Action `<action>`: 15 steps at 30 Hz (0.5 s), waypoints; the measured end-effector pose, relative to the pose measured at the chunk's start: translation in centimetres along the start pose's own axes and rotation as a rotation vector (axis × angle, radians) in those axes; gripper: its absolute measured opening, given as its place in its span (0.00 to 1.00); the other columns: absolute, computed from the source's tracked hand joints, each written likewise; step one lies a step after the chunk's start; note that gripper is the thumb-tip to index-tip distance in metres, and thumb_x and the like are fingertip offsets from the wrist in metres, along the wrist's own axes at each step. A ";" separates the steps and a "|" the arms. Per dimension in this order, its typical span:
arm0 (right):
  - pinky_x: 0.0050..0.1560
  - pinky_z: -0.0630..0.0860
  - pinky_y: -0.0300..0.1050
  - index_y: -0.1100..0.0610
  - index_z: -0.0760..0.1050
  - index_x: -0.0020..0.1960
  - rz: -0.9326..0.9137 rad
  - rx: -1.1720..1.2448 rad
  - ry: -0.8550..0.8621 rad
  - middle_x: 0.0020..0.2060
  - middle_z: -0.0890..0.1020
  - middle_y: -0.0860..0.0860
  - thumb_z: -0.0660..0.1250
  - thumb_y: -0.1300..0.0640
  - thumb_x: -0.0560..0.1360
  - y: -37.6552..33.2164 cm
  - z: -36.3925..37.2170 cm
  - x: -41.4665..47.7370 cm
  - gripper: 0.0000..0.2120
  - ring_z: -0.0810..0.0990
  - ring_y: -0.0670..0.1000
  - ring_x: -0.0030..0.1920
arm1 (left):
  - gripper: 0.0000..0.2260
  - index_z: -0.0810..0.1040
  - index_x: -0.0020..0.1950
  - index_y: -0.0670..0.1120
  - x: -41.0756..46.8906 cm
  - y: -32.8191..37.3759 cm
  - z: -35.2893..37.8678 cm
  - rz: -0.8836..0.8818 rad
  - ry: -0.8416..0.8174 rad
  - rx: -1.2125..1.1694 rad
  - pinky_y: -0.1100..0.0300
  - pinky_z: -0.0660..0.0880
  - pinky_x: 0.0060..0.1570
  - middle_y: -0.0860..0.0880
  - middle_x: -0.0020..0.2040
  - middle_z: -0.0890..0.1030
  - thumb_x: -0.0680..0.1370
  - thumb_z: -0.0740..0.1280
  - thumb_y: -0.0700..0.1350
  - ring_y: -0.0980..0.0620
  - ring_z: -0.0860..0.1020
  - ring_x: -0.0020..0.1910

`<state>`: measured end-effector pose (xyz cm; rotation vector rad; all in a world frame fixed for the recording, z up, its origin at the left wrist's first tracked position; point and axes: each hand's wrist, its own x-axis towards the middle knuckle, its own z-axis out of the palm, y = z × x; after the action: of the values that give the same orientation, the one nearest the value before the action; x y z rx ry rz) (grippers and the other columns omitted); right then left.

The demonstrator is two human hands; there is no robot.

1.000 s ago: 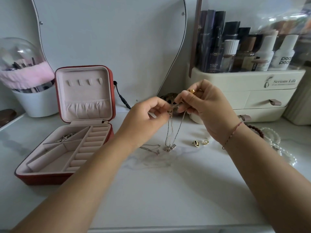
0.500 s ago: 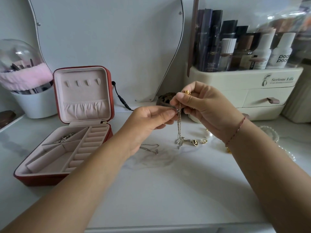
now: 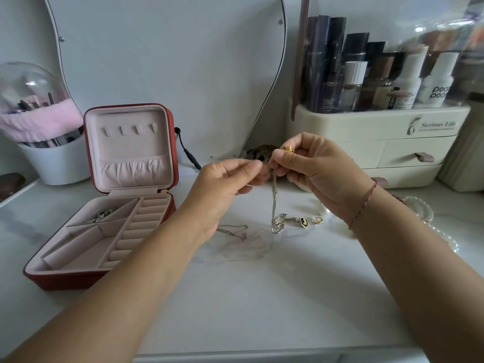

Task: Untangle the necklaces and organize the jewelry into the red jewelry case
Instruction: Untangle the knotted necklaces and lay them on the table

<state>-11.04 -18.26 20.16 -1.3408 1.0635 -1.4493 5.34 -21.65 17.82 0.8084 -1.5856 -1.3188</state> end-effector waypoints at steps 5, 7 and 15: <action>0.39 0.71 0.37 0.54 0.68 0.40 0.066 0.015 -0.032 0.39 0.83 0.54 0.66 0.62 0.75 0.2 0.1 -0.1 0.09 0.81 0.48 0.38 | 0.15 0.81 0.33 0.49 0.3 0.5 -0.1 -0.061 -0.026 -0.209 0.61 0.74 0.47 0.48 0.44 0.83 0.79 0.62 0.42 0.55 0.80 0.44; 0.41 0.70 0.38 0.54 0.67 0.40 0.080 0.071 -0.033 0.39 0.83 0.54 0.64 0.61 0.76 0.1 0.0 -0.1 0.09 0.81 0.48 0.39 | 0.11 0.77 0.35 0.49 0.3 0.6 -0.1 -0.100 -0.065 -0.263 0.61 0.75 0.46 0.47 0.47 0.83 0.77 0.63 0.43 0.54 0.79 0.43; 0.40 0.78 0.39 0.54 0.66 0.41 0.106 0.314 -0.015 0.33 0.82 0.50 0.60 0.61 0.78 0.0 -0.2 0.1 0.08 0.83 0.48 0.35 | 0.11 0.71 0.36 0.47 0.6 0.5 -0.4 -0.145 -0.003 -0.388 0.59 0.73 0.45 0.51 0.37 0.81 0.79 0.59 0.44 0.53 0.79 0.40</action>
<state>-11.29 -18.35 20.18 -1.0550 0.8427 -1.4546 5.49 -22.20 18.44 0.6863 -1.2338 -1.6662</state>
